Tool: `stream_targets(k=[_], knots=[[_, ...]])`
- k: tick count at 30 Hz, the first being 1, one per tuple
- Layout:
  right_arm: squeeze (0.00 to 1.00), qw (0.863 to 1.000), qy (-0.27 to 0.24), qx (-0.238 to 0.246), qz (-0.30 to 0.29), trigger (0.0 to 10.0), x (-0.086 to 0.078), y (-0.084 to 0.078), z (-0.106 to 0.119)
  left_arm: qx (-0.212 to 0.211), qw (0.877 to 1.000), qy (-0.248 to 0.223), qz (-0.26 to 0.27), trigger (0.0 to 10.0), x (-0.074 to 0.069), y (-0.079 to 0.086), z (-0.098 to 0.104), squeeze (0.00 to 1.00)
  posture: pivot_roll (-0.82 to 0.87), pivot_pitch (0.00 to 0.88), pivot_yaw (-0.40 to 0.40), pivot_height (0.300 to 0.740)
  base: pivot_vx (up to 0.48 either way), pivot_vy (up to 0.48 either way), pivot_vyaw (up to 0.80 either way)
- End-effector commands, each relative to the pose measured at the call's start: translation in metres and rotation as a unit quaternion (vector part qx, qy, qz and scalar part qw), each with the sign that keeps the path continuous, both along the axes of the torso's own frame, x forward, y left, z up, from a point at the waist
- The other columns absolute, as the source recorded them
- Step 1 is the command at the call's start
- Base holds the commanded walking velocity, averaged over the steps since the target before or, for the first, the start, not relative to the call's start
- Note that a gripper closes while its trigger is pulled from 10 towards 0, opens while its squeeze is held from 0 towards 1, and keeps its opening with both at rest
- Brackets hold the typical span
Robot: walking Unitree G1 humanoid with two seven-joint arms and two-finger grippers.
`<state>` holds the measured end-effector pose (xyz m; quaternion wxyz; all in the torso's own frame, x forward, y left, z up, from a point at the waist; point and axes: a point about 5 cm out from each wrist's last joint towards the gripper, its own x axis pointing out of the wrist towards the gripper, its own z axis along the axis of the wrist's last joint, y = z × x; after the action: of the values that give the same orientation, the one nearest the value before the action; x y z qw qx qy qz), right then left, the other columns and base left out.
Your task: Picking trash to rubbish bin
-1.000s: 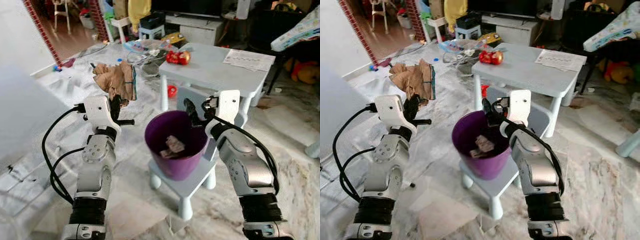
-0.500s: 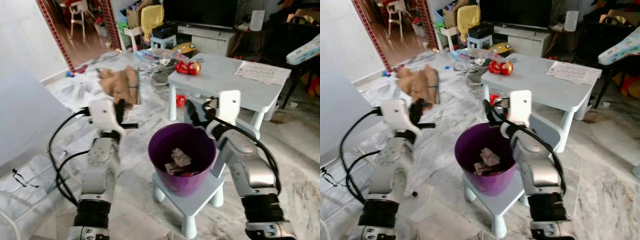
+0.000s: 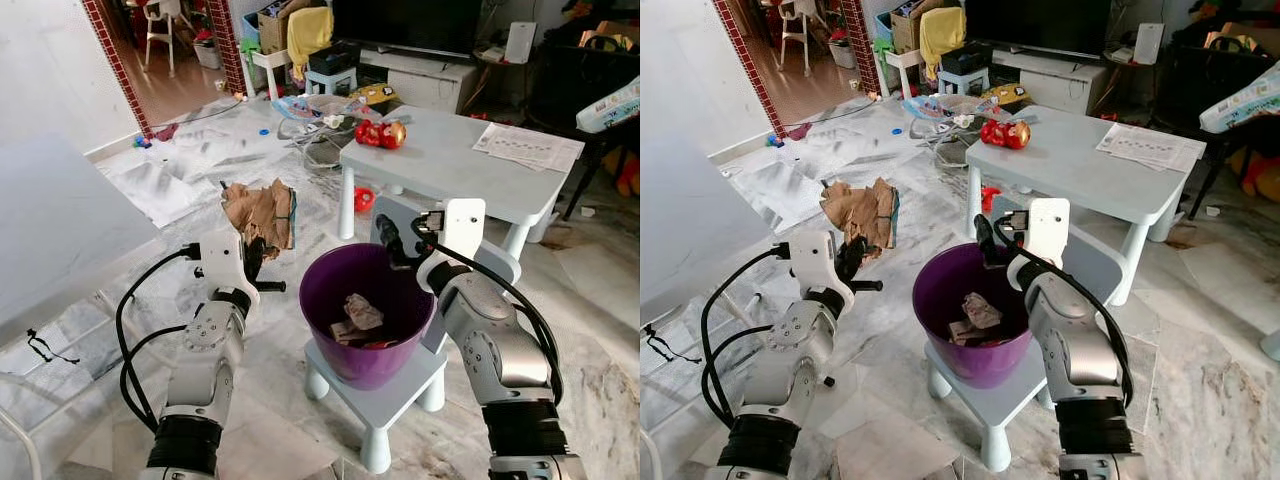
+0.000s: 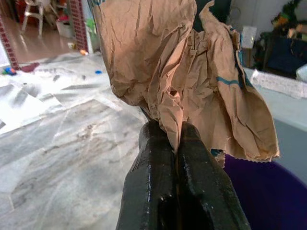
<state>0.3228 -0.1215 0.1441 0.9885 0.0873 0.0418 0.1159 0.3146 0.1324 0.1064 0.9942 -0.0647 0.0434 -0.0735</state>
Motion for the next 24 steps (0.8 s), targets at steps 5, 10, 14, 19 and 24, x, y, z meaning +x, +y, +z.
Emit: stream_targets(k=[5, 10, 14, 19, 24], knots=[[0.0, 1.0, 0.01, 0.003, 0.001, 10.0, -0.008, 0.002, -0.003, 0.009, 0.999, 0.028, -0.04, 10.0, -0.003, -0.004, -0.008, 0.0, -0.06, 0.064, 0.114, 0.74, 0.0, 0.0, 0.0], [0.0, 0.999, 0.035, -0.001, -0.011, 10.0, -0.019, 0.0, -0.011, 0.017, 0.992, 0.04, -0.119, 10.0, -0.001, -0.027, -0.012, 0.0, -0.07, 0.086, 0.132, 0.74, 0.0, 0.0, 0.0], [0.0, 0.996, 0.076, -0.017, -0.036, 10.0, -0.034, -0.006, -0.019, 0.036, 0.977, 0.059, -0.2, 10.0, 0.006, -0.055, -0.021, 0.0, -0.1, 0.116, 0.16, 0.74, 0.0, 0.0, 0.0], [0.0, 0.993, 0.114, -0.027, -0.03, 10.0, -0.047, -0.007, -0.024, 0.066, 0.966, 0.082, -0.235, 10.0, 0.008, -0.068, -0.034, 0.0, -0.13, 0.135, 0.183, 0.74, 0.0, 0.0, 0.0], [0.0, 0.984, 0.175, -0.045, 0.003, 10.0, -0.067, -0.003, -0.032, 0.098, 0.958, 0.124, -0.241, 10.0, 0.01, -0.07, -0.054, 0.4, -0.17, 0.15, 0.197, 0.74, 0.0, 0.0, 0.0]])
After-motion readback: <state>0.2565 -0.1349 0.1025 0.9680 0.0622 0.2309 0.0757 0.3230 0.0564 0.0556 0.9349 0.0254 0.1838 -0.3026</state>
